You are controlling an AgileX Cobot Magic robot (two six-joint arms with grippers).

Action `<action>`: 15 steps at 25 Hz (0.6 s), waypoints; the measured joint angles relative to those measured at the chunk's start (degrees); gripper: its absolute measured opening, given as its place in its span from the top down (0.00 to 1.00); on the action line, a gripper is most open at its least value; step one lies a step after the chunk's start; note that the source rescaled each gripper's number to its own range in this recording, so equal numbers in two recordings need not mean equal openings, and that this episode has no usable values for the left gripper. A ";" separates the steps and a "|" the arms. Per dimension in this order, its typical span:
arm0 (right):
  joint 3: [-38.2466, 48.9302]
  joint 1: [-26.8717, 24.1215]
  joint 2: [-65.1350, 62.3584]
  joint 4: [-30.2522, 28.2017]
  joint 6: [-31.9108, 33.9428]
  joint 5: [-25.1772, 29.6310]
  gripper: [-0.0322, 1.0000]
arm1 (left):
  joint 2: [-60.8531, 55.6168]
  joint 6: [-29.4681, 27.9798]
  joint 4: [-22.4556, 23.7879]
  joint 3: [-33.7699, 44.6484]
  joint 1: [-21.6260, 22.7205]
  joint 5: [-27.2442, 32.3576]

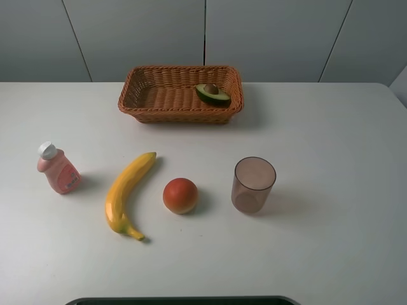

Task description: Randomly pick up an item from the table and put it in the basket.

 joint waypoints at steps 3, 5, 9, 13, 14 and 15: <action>2.01 0.00 -0.38 0.00 -0.11 -0.27 0.01 | 0.00 0.00 0.00 0.00 0.00 0.00; 2.11 0.00 -0.50 0.00 -0.11 -0.55 0.01 | 0.00 0.00 0.00 0.00 0.00 0.00; 2.11 0.00 -0.60 -0.50 0.71 -0.65 0.01 | 0.00 0.00 0.00 0.00 0.00 0.00; 2.11 0.00 -0.60 -0.50 2.14 -0.76 0.01 | 0.00 0.00 0.00 0.00 0.00 0.00; 2.11 0.00 -0.60 -0.50 2.14 -0.76 0.01 | 0.00 0.00 0.00 0.00 0.00 0.00; 2.11 0.00 -0.60 -0.50 2.24 -0.76 0.01 | 0.00 0.00 0.00 0.00 0.00 0.00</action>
